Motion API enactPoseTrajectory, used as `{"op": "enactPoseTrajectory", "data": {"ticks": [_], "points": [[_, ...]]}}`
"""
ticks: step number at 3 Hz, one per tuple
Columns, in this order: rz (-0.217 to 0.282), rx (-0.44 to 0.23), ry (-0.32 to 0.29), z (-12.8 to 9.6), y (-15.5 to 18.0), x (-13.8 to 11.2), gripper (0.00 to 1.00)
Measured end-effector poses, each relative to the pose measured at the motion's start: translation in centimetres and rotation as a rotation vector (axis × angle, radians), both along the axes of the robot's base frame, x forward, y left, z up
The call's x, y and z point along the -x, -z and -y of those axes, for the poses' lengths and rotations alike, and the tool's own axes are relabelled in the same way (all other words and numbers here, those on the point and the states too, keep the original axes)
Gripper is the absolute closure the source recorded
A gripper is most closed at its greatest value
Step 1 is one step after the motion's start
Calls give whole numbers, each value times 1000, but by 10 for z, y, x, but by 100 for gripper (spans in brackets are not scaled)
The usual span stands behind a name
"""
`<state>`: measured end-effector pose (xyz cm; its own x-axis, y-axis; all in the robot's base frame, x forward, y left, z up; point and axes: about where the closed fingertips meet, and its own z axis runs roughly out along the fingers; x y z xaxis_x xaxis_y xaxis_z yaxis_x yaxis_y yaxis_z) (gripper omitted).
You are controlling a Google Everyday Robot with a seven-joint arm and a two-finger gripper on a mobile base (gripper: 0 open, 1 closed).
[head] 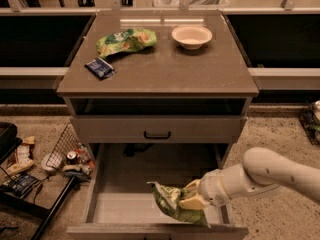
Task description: Place green jalapeno chip bag into middle drawer
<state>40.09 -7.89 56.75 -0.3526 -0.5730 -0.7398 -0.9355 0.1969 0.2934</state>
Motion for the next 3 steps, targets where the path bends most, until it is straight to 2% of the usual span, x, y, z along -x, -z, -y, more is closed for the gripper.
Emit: {"op": "enactPoseTrajectory", "data": {"ticks": [1,2,3], "points": [[-31,-33,5,-49,34,-9,100],[-71,-45,65,-79,56,-33,100],[-113,-40,127,-99,72,-61,100]]}}
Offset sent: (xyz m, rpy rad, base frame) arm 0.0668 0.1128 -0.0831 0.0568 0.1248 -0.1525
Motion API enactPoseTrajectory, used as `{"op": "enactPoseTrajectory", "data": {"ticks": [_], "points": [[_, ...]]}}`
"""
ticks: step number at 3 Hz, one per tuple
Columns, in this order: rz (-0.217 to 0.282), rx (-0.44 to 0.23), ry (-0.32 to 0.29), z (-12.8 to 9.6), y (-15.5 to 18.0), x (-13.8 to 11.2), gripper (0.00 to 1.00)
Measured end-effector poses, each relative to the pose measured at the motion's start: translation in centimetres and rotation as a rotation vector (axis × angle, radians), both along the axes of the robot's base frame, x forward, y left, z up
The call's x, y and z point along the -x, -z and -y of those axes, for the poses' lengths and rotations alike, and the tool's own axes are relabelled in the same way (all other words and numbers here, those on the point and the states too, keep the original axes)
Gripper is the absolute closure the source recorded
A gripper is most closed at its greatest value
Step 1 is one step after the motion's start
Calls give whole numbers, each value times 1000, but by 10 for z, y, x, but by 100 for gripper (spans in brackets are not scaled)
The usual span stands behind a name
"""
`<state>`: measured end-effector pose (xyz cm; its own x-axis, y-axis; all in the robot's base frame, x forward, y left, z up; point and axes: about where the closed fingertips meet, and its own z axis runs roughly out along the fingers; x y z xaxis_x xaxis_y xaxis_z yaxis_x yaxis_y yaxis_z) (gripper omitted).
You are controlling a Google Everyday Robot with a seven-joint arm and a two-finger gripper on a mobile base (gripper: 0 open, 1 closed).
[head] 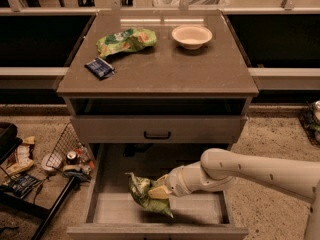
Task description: Place green jalapeno chip bag into middle drawer
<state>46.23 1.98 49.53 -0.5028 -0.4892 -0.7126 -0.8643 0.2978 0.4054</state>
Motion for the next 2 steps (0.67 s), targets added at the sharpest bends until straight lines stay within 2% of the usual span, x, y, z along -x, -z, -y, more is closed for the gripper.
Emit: {"op": "enactPoseTrajectory", "data": {"ticks": [1,2], "points": [[-8,1,6,-5,3,-4,88],[-9,0,2,-7,3,-3,65]]}}
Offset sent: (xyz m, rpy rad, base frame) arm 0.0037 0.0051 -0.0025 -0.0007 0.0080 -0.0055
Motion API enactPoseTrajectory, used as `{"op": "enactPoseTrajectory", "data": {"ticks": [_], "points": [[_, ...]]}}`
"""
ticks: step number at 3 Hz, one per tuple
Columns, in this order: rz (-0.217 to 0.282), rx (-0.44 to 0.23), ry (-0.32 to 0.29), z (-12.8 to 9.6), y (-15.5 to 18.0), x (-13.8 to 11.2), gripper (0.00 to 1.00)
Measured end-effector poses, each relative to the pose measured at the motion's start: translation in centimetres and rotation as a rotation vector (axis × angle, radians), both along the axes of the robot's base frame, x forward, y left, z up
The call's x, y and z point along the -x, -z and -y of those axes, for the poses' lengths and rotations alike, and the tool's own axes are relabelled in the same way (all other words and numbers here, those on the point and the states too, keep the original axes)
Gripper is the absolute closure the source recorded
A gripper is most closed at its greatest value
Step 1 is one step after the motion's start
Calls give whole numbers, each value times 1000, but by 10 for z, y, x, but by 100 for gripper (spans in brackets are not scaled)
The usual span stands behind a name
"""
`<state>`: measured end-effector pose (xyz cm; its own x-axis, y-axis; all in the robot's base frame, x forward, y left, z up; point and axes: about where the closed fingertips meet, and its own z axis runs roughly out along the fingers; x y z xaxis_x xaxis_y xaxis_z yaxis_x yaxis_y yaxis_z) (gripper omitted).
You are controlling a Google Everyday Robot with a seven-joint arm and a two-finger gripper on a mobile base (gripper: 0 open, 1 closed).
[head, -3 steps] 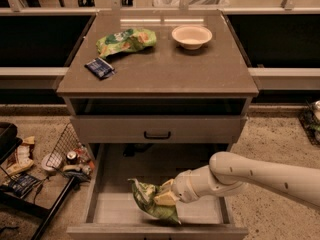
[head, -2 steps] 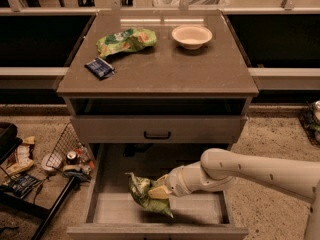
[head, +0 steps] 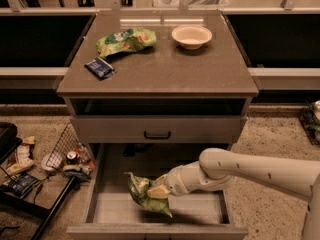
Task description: Place green jalapeno chip bag into middle drawer
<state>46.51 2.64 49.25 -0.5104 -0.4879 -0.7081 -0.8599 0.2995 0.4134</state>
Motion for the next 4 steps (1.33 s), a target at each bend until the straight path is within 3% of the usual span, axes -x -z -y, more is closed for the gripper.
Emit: {"op": "enactPoseTrajectory", "data": {"ticks": [3,4], "points": [[-4,-3,-8,-4,1,2,0],[-4,-3,-8,-4,1,2,0]]}}
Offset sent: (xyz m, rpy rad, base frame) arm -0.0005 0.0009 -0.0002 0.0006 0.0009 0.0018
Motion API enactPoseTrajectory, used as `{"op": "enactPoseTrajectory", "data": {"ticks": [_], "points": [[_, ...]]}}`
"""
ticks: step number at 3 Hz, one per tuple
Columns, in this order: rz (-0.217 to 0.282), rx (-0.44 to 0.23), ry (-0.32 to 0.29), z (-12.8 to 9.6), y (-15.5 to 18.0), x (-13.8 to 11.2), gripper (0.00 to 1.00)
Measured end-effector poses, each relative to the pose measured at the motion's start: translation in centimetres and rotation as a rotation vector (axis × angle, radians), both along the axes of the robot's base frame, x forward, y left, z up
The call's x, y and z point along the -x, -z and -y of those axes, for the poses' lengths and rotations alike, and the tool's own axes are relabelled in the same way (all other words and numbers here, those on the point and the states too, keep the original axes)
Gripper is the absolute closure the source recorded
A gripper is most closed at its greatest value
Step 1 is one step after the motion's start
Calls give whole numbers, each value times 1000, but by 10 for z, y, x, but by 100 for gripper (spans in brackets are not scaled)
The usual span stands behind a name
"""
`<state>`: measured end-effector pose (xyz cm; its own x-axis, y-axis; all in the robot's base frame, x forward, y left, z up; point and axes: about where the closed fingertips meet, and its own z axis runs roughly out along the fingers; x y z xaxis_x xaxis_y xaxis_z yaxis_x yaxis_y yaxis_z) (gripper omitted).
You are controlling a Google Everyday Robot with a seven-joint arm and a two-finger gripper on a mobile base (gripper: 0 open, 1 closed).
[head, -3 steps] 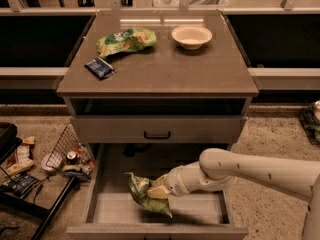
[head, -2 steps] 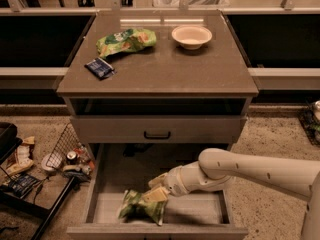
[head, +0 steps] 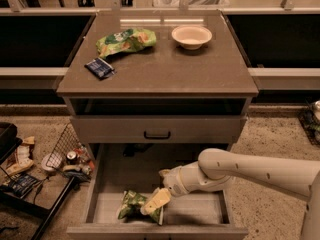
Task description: Place green jalapeno chip bag into middle drawer
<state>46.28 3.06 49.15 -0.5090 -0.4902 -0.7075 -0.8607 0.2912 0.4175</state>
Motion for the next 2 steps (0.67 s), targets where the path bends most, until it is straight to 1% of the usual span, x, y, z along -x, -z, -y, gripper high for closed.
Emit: {"op": "enactPoseTrajectory", "data": {"ticks": [1,2], "points": [[28,53,-13,3,-26,-3,0],[-8,209,-78,25,-67,11,0]]}}
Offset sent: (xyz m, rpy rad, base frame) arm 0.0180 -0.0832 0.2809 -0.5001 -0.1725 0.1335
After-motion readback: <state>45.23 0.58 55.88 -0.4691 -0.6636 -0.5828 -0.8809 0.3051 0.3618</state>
